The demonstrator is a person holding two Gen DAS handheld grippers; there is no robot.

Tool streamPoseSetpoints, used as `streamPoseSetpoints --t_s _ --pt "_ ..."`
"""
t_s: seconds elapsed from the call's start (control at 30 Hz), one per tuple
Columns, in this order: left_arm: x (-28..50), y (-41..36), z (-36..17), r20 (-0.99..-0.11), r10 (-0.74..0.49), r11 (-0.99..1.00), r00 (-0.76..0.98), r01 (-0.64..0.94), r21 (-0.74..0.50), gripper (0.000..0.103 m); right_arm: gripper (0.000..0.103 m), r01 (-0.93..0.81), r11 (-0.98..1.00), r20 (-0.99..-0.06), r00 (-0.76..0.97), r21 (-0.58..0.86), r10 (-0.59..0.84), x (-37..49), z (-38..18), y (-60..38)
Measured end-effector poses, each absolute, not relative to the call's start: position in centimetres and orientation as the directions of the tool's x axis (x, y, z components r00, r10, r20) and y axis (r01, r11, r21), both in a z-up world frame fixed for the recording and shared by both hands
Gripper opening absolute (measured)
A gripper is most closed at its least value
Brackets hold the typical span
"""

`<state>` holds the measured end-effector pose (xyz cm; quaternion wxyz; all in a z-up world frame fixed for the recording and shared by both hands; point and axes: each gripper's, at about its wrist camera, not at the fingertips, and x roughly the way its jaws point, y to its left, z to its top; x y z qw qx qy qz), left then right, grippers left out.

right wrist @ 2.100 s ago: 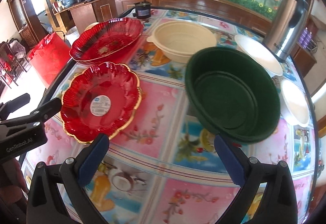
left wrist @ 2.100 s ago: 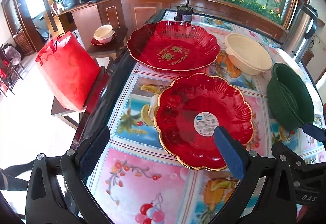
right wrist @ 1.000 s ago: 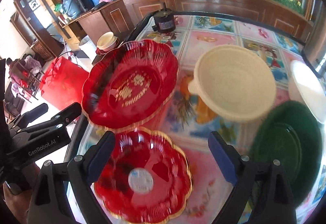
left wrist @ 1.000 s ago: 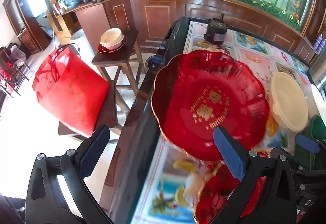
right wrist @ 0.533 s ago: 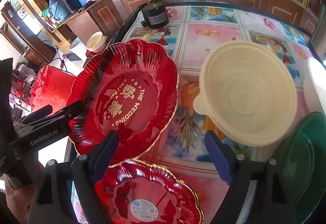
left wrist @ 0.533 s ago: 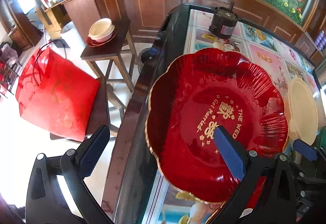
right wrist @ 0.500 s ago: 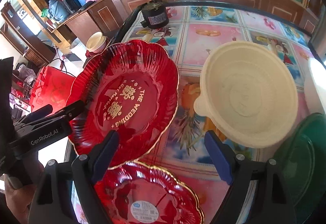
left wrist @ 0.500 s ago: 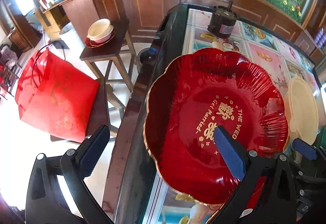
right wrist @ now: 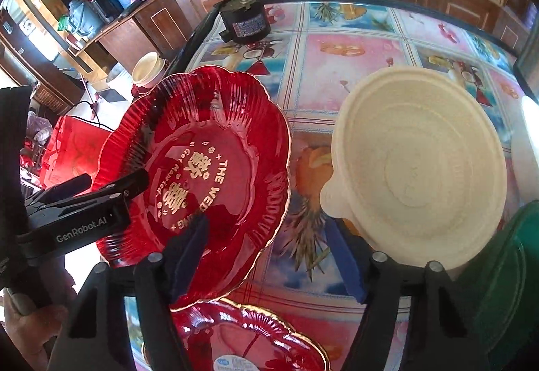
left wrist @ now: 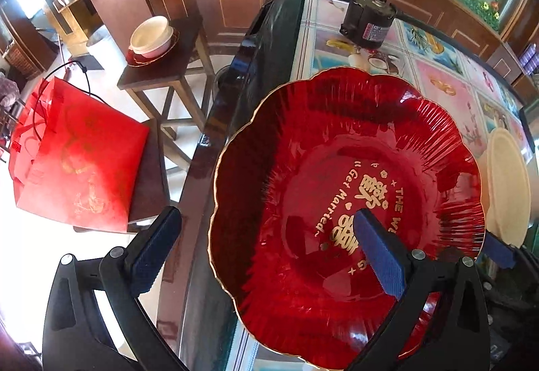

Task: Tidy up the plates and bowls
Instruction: 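Close the left gripper on the plate rim while the right gripper grips the opposite rim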

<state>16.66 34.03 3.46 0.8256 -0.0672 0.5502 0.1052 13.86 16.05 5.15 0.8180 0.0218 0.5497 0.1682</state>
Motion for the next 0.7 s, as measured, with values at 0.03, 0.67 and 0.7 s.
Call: streamPoseSetpoints --t_s 0.03,0.67,0.7 --pt "16.7 33.9 3.4 -0.923 0.1 0.97 0.371 -0.245 0.007 0.103 0.066 -0.254 0.942 -0.894 0.335 0.219 0.298 13.9 5.0 16.2" --pt "17.1 32.9 2.9 -0.927 0.127 0.98 0.353 -0.19 0.061 0.058 0.014 -0.269 0.93 -0.888 0.319 0.25 0.331 14.6 3.6 16.1" --pt "17.1 32.9 2.9 -0.927 0.133 0.979 0.352 -0.191 0.068 0.052 0.014 -0.277 0.931 -0.89 0.323 0.236 0.322 14.6 3.7 16.2"
